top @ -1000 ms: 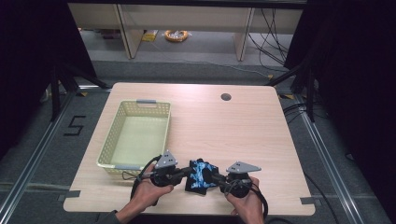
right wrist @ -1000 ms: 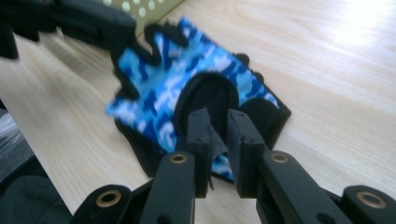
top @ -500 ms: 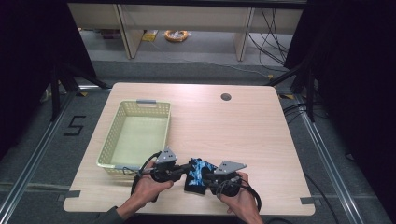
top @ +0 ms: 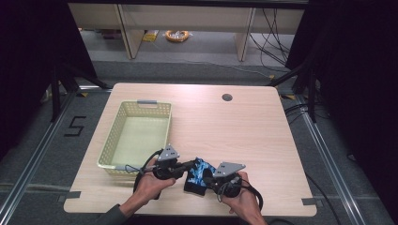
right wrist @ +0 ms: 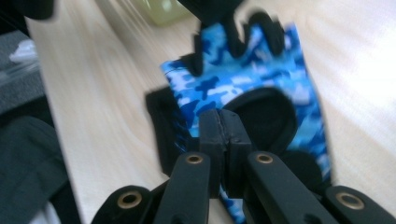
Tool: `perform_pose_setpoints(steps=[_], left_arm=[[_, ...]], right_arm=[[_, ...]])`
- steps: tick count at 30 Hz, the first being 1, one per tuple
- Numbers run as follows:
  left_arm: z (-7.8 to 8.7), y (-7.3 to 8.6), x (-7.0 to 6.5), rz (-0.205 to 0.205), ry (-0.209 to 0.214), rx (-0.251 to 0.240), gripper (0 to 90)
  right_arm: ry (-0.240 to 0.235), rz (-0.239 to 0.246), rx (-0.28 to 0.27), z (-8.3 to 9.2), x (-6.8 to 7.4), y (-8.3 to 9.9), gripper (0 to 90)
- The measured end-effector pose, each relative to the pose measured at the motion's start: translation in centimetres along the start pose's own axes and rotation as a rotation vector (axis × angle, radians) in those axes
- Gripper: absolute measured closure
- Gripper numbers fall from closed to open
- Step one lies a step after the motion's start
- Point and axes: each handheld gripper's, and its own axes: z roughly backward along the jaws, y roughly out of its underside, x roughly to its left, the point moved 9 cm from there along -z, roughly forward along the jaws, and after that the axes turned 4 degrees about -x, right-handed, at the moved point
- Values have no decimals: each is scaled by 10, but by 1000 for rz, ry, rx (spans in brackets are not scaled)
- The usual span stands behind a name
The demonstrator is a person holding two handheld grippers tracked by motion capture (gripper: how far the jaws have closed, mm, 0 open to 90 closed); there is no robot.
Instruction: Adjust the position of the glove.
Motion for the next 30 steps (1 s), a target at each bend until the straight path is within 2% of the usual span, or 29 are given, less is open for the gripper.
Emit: perform_pose_setpoints(steps=[1,2,4,7,8,9,10,11,13,15,16,17,19,21,22,23,24,25,26,27,28,30], left_arm=[[0,-2,0,-10,3,2,894],[-2,-8,-1,-4,1,-18,894],[-3,-13,-1,-15,0,-13,894],[-7,-18,-3,-25,13,-1,894],[-10,-18,-3,-27,12,3,894],[-13,-19,-3,-33,27,8,893],[-14,-19,-1,-39,5,17,893],[-17,-19,0,-40,8,13,893],[-21,-18,2,-23,7,17,893],[-21,-17,4,-24,0,25,892],[-24,-15,5,-15,-10,14,892],[-23,-12,6,-28,-4,33,891],[-25,-9,7,-32,-11,38,881],[-25,-6,8,-32,-23,37,851],[-24,-4,7,-30,-8,56,831],[-24,-4,8,-26,-28,39,796],[-24,-4,8,-26,-28,39,758],[-22,-2,6,-12,-17,43,727],[-19,-3,7,-24,-28,32,697],[-17,-5,8,-48,-20,18,668],[-14,-4,6,-36,-20,17,649],[-11,-4,7,-41,-31,8,617]], right_arm=[[0,0,0,0,0,0,894],[-3,2,-20,4,5,-7,894],[-10,0,-25,4,10,-12,894],[-21,-42,-34,2,16,-17,893],[-12,-33,-39,-1,15,-18,893],[-15,-41,-27,-2,16,-18,893],[-20,-45,-26,-5,16,-18,893],[-20,-57,-29,-8,17,-19,893],[-20,-57,-17,-13,16,-20,893],[-22,-49,-11,-15,16,-21,893],[-21,-62,-1,-20,16,-21,892],[-19,-63,8,-22,15,-20,891],[-21,-66,18,-28,14,-18,884],[-27,-68,25,-32,14,-15,855],[-25,-73,26,-34,13,-13,833],[-24,-76,27,-34,12,-12,803],[-24,-76,27,-34,12,-12,803],[-28,-85,16,-32,10,-12,770],[-25,-93,10,-29,9,-13,765],[-21,-86,2,-26,7,-13,765],[-15,-93,-7,-22,5,-14,765],[13,-100,-15,-13,-3,-12,765]])
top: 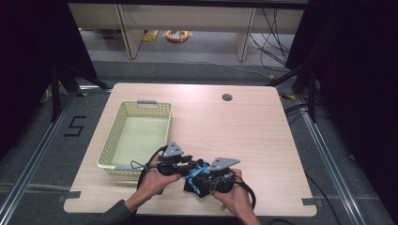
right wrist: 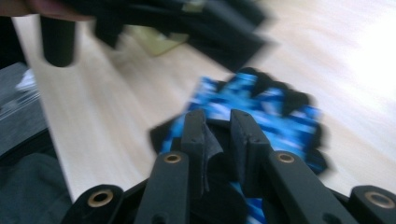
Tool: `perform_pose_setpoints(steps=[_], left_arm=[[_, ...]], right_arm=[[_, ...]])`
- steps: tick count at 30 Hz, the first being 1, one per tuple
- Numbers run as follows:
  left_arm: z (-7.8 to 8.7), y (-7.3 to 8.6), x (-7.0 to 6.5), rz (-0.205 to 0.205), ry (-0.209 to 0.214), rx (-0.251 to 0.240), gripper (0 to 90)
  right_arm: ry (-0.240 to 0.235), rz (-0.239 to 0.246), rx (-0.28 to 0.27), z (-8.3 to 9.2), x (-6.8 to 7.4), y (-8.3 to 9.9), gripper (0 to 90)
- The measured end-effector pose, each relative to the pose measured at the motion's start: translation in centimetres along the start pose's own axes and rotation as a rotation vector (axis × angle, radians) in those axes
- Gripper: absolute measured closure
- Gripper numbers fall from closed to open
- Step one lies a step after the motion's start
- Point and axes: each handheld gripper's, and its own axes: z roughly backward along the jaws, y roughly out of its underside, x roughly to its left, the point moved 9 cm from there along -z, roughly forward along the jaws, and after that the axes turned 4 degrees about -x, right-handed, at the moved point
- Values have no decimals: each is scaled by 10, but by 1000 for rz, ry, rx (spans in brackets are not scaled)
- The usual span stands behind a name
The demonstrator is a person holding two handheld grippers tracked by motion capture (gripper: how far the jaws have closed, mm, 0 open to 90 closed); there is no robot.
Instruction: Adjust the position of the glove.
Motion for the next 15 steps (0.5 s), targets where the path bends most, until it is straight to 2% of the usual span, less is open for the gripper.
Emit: perform_pose_setpoints(steps=[1,2,3,5,6,8,9,10,11,14,15], left_arm=[[6,2,-1,26,2,-1,596],[6,2,-1,26,2,-1,574],[14,7,-3,43,6,21,554],[19,11,-4,75,6,19,516],[22,15,-5,99,2,34,500],[26,19,-8,138,16,43,493],[26,19,-8,138,16,43,481],[27,23,-9,151,1,48,470],[26,25,-10,140,-6,48,459],[26,28,-12,140,-9,60,440],[25,30,-12,137,-14,66,440]], right_arm=[[19,7,-8,4,-6,1,765],[27,-16,-6,8,-9,2,764],[45,-26,-13,11,-14,3,764],[65,-25,-18,16,-22,6,757],[69,-40,3,19,-23,9,754],[80,-28,3,18,-27,13,745],[80,-28,3,18,-27,13,745],[78,-50,-6,14,-26,16,731],[71,-57,33,15,-25,20,721],[64,-53,34,12,-24,20,704],[72,-65,-8,7,-24,18,692]])
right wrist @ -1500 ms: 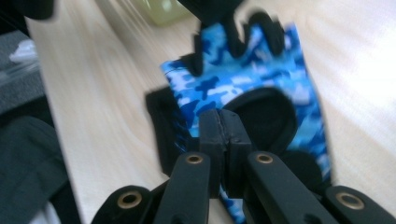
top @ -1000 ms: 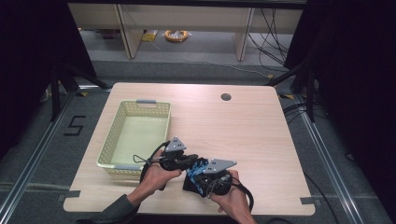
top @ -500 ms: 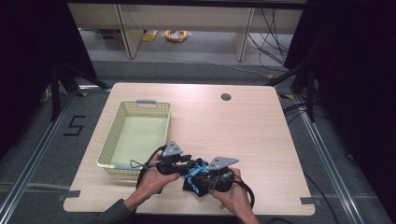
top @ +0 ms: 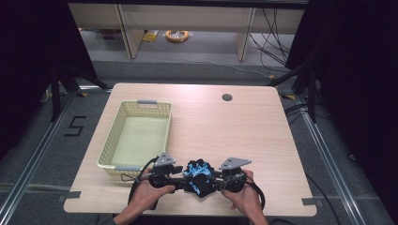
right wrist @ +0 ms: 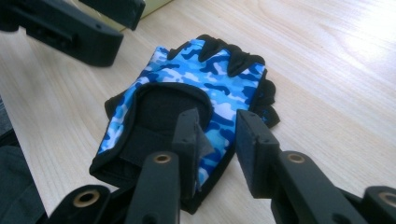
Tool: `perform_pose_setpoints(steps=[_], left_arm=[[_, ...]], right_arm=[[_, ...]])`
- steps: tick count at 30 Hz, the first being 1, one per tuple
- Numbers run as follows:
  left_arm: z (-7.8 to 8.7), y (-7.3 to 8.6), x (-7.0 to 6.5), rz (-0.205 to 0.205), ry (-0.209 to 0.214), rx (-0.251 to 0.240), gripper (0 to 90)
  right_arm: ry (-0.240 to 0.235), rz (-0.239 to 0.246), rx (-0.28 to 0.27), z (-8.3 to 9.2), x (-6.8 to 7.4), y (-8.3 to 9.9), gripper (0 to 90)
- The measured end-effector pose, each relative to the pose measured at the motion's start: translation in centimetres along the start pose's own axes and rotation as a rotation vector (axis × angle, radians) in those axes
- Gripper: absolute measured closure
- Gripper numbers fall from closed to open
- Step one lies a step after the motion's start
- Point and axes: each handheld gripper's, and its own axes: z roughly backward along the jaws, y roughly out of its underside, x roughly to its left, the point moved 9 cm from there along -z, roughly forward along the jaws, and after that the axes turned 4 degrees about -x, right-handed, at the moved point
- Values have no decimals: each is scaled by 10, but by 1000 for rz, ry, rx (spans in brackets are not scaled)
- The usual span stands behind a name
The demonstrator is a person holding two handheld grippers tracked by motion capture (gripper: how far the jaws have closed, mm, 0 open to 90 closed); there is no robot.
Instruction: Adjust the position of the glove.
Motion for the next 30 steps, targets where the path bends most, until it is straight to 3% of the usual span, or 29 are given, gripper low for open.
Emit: perform_pose_setpoints(steps=[1,3,5,6,7,9,10,11,12,17,18,22,23,26,27,29,30], left_arm=[[-2,4,-2,7,5,10,441],[-2,7,-1,0,3,26,439],[-9,15,-3,37,2,44,433],[-9,18,-1,36,9,70,429],[-12,18,-1,69,-8,56,429],[-12,20,2,53,-6,79,432],[-14,19,3,66,-20,73,435],[-17,21,4,91,-13,71,439],[-16,23,4,83,-2,96,450],[-19,22,0,118,8,72,503],[-20,23,0,104,9,80,514],[-22,23,-2,96,25,76,609],[-24,23,-3,105,25,66,609],[-24,22,-3,54,13,49,766],[-24,22,-3,54,13,49,831],[-24,19,-4,-11,-2,36,876],[-24,19,-4,-11,-2,36,889]], right_arm=[[-1,3,36,2,0,2,680],[-4,-7,40,-1,0,3,663],[-3,-14,41,-5,0,4,648],[-5,-22,52,-5,0,5,646],[-2,-31,50,-6,0,6,645],[-5,-28,72,-6,0,8,645],[-9,-43,61,-9,0,8,643],[0,-45,89,-7,-1,10,642],[-1,-39,60,-10,-2,9,642],[-10,-66,72,-10,-3,11,642],[-11,-72,97,-9,-3,13,649],[-19,-79,80,-12,-3,13,679],[-26,-74,102,-11,-4,14,701],[-30,-89,84,-12,-7,15,866],[-30,-89,84,-12,-7,15,866],[-33,-67,102,-10,-7,16,900],[-33,-67,102,-10,-7,16,900]])
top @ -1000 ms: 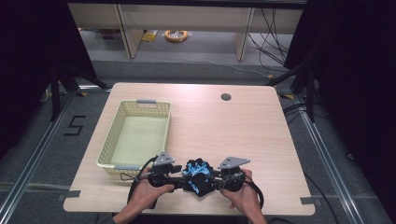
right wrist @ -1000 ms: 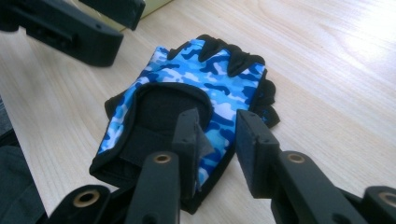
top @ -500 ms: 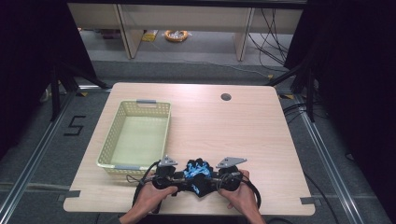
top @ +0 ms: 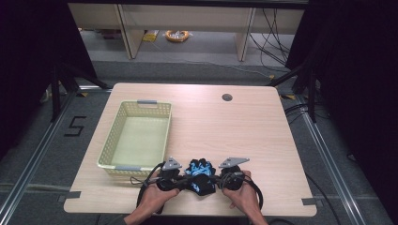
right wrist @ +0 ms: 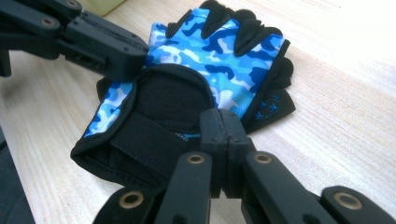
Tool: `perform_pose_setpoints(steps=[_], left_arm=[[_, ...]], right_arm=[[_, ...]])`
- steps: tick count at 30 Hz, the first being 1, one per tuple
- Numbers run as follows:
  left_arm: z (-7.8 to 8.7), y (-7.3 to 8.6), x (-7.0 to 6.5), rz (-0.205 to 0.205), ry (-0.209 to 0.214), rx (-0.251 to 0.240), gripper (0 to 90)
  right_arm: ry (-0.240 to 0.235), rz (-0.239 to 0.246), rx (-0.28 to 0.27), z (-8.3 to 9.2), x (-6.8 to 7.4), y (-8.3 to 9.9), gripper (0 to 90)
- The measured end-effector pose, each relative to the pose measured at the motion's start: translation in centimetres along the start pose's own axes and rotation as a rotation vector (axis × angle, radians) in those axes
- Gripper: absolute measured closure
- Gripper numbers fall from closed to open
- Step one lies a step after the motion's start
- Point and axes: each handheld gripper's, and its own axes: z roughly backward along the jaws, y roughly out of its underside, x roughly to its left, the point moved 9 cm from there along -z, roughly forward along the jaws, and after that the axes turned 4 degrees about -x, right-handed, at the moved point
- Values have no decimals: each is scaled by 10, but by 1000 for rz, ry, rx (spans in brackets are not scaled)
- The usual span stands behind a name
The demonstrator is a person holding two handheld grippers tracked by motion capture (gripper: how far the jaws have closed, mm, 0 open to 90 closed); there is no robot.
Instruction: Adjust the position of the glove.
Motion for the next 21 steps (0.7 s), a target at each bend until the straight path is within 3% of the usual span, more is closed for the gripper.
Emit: perform_pose_setpoints(steps=[1,6,7,8,9,10,11,13,16,17,19,21], left_arm=[[-1,0,0,-18,1,5,894],[-2,-1,0,-8,-3,-9,895],[-1,-1,0,-23,-4,-3,895],[-1,-1,0,-23,-4,-3,895],[-2,-2,-1,-23,-5,-16,896],[0,-1,0,-44,0,10,896],[-1,-2,-1,-38,-9,-8,897],[-1,-2,-1,-41,0,-3,897],[-2,-4,-2,-33,0,-14,898],[-2,-4,-2,-55,-2,-5,898],[-2,-4,-2,-68,-8,2,898],[-2,-5,-2,-64,-2,-3,898]], right_arm=[[8,1,-5,-1,1,-1,900],[16,14,-13,2,0,-3,900],[45,32,-23,4,0,-6,861],[45,32,-23,4,0,-6,861],[52,31,-40,2,2,-11,802],[60,25,-42,1,1,-13,772],[65,38,-41,-2,-1,-14,757],[78,11,-25,-5,-2,-15,728],[71,12,-15,-7,-2,-15,732],[72,5,-11,-11,-2,-13,810],[52,18,-10,-13,0,-13,879],[54,28,-4,-13,-1,-13,891]])
